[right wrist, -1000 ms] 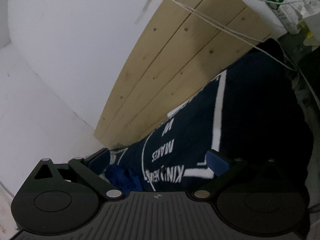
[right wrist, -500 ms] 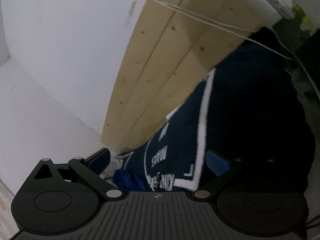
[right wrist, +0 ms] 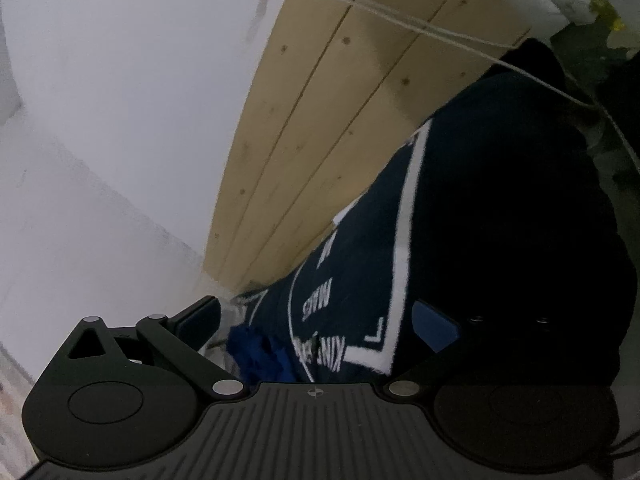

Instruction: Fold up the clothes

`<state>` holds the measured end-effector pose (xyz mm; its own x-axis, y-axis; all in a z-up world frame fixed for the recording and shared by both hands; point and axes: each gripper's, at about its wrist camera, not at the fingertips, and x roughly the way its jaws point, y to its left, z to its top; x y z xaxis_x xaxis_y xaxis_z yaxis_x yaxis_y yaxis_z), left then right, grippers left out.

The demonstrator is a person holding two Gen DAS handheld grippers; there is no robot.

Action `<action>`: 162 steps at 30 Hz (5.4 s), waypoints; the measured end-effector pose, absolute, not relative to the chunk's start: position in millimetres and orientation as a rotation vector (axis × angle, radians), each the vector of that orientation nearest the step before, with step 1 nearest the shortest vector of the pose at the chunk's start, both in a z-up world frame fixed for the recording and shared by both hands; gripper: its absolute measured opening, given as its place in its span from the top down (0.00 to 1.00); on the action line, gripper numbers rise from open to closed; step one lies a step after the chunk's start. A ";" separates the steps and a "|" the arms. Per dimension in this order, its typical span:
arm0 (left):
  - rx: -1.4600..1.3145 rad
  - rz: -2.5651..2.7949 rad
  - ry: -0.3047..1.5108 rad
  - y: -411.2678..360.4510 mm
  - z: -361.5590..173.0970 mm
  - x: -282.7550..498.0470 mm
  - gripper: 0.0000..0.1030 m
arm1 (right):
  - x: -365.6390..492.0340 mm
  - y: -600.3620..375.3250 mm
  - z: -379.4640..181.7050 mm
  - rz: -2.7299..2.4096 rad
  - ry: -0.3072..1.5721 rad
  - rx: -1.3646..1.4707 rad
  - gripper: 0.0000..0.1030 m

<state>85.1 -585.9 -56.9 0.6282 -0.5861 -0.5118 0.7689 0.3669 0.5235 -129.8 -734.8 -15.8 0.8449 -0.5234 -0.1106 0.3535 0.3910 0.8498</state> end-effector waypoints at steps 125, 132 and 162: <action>-0.523 -0.089 0.534 124.9 60.2 175.2 0.95 | 331.2 -30.6 131.8 0.625 0.964 0.171 0.97; -0.563 -0.045 0.554 150.5 36.8 163.5 0.96 | 325.3 27.3 101.2 0.637 1.008 0.048 0.97; -0.477 0.043 0.489 221.9 145.3 -52.2 0.39 | 37.9 -156.2 285.0 0.784 0.731 0.288 0.04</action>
